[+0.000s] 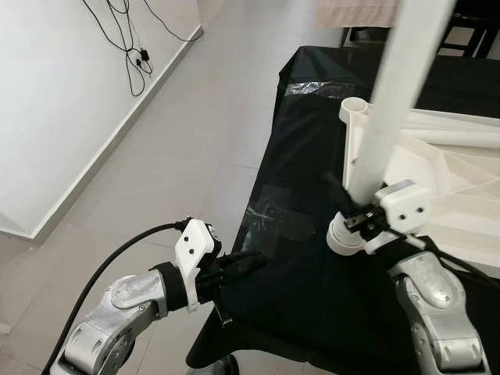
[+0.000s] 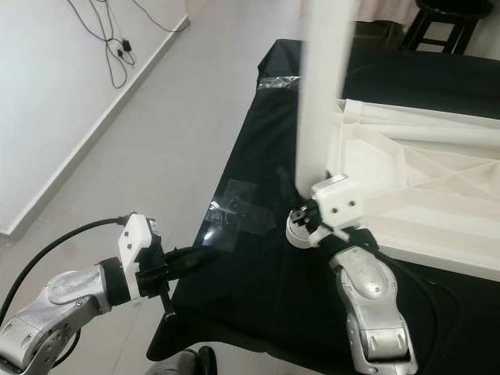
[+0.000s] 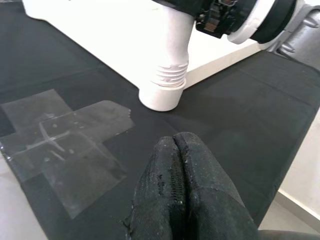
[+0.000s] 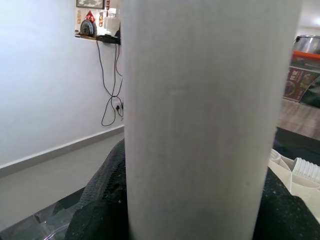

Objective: Building children table

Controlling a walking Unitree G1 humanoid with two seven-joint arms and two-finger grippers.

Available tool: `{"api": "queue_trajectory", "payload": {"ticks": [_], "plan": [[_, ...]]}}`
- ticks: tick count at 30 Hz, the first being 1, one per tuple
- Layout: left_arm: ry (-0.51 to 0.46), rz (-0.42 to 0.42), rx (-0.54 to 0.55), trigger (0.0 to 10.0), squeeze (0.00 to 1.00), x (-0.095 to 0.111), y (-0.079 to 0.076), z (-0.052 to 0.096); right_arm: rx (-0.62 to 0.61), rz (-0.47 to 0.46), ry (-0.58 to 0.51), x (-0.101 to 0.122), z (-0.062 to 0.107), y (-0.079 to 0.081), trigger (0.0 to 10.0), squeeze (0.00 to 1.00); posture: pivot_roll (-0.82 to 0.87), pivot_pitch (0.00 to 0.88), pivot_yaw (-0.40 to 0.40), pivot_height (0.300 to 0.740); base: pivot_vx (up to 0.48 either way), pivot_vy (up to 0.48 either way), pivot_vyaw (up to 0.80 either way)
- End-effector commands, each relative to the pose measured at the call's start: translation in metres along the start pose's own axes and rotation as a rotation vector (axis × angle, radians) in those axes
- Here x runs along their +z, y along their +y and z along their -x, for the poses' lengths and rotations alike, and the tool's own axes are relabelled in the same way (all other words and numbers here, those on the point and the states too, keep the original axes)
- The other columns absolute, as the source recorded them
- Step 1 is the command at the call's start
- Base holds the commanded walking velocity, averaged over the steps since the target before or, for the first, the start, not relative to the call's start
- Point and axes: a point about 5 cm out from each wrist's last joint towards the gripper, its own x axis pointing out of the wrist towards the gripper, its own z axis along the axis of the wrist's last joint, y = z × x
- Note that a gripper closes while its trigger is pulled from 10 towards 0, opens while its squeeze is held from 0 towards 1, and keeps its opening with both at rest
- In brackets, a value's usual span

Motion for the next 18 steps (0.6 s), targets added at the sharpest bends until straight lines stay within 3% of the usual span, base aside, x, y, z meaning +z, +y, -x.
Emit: {"api": "queue_trajectory", "payload": {"ticks": [1, 7, 10, 14, 18], "plan": [[0.020, -0.004, -0.001, 10.0, 0.00, -0.002, 0.001, 0.002, -0.035, -0.034, 0.253, -0.048, 0.017, -0.007, 10.0, 0.00, 0.05, 0.186, 0.064, 0.740, 0.000, 0.000, 0.00], [0.016, -0.006, -0.004, 10.0, 0.00, -0.002, 0.001, 0.002, -0.012, -0.055, 0.268, -0.055, 0.019, -0.005, 10.0, 0.00, 0.06, 0.182, 0.059, 0.740, 0.000, 0.000, 0.00], [0.013, -0.009, -0.004, 10.0, 0.00, -0.001, 0.001, 0.002, -0.079, -0.056, 0.330, -0.063, 0.022, -0.008, 10.0, 0.00, 0.06, 0.181, 0.058, 0.740, 0.000, 0.000, 0.00], [0.000, -0.023, -0.005, 10.0, 0.00, 0.006, 0.003, 0.002, -0.229, -0.137, 0.439, -0.077, 0.030, -0.010, 10.0, 0.00, 0.06, 0.183, 0.058, 0.740, 0.000, 0.000, 0.00], [-0.007, -0.031, -0.002, 10.0, 0.00, 0.009, 0.006, 0.001, -0.274, -0.234, 0.442, -0.081, 0.034, -0.008, 10.0, 0.00, 0.06, 0.186, 0.060, 0.740, 0.000, 0.000, 0.00]]}}
